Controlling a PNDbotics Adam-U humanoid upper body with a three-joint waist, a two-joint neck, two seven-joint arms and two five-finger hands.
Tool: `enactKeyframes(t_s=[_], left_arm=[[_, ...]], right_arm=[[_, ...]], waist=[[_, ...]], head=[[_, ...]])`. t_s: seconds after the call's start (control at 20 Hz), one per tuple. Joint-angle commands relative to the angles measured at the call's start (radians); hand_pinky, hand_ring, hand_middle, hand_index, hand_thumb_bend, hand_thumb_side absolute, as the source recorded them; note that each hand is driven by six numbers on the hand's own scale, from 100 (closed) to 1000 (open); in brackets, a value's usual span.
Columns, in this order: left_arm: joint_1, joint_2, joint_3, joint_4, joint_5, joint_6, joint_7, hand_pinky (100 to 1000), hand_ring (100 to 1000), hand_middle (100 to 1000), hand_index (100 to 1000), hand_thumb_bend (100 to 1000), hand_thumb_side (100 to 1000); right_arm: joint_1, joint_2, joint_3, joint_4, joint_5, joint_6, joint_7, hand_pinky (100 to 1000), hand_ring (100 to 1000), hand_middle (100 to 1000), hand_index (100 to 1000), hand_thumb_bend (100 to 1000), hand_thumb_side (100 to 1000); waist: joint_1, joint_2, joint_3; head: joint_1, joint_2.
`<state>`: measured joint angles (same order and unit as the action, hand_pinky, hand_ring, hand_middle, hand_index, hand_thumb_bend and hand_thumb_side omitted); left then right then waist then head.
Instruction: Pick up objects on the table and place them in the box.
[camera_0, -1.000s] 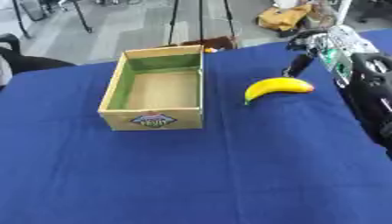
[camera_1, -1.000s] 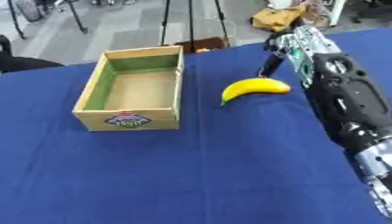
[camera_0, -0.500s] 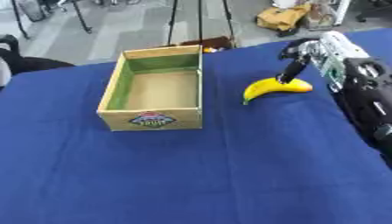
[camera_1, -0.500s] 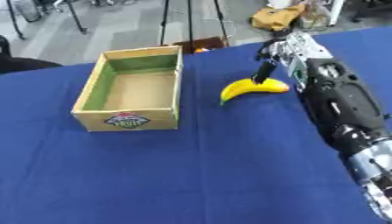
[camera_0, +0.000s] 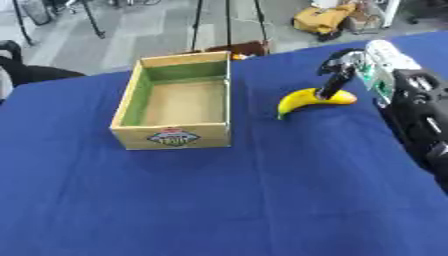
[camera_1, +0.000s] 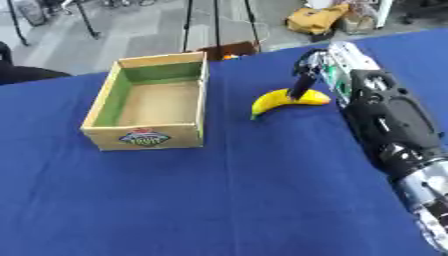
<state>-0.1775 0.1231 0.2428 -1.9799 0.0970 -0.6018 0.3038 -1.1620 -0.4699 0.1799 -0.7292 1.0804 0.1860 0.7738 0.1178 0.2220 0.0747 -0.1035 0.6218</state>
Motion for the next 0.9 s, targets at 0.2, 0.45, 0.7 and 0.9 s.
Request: enactKeyframes(t_s=[0.2,0.45,0.7,0.9], left_arm=[[-0.010,0.009,-0.001,-0.020,0.003,0.001,-0.004,439,869,875,790,100,990],[-0.009,0.006,-0.001,-0.020,0.003,0.001,-0.003,437,870,876,790,100,989],[-0.010,0.003,-0.002,-0.020,0.004,0.000,-0.004,436,870,877,790,100,990],[-0.010,0.002,-0.003,-0.020,0.005,0.000,-0.004,435,869,876,790,100,992]], right_arm=[[-0.032,-0.018,0.009,0.015,0.015,-0.001,0.051,935,1000,1000,1000,100,371],[-0.024,-0.015,0.005,0.058,0.014,-0.005,0.071,939,1000,1000,1000,100,365],[-0.022,-0.008,0.002,0.081,0.006,-0.011,0.059,929,1000,1000,1000,100,324],[-0.020,-0.001,0.000,0.095,0.005,-0.014,0.032,922,1000,1000,1000,100,327]], waist=[[-0.007,-0.014,-0.001],[-0.004,-0.011,0.001],[0.000,-0.008,0.000],[0.002,-0.007,0.002]], head=[[0.003,-0.013],[0.003,-0.013],[0.001,-0.014],[-0.002,-0.016]])
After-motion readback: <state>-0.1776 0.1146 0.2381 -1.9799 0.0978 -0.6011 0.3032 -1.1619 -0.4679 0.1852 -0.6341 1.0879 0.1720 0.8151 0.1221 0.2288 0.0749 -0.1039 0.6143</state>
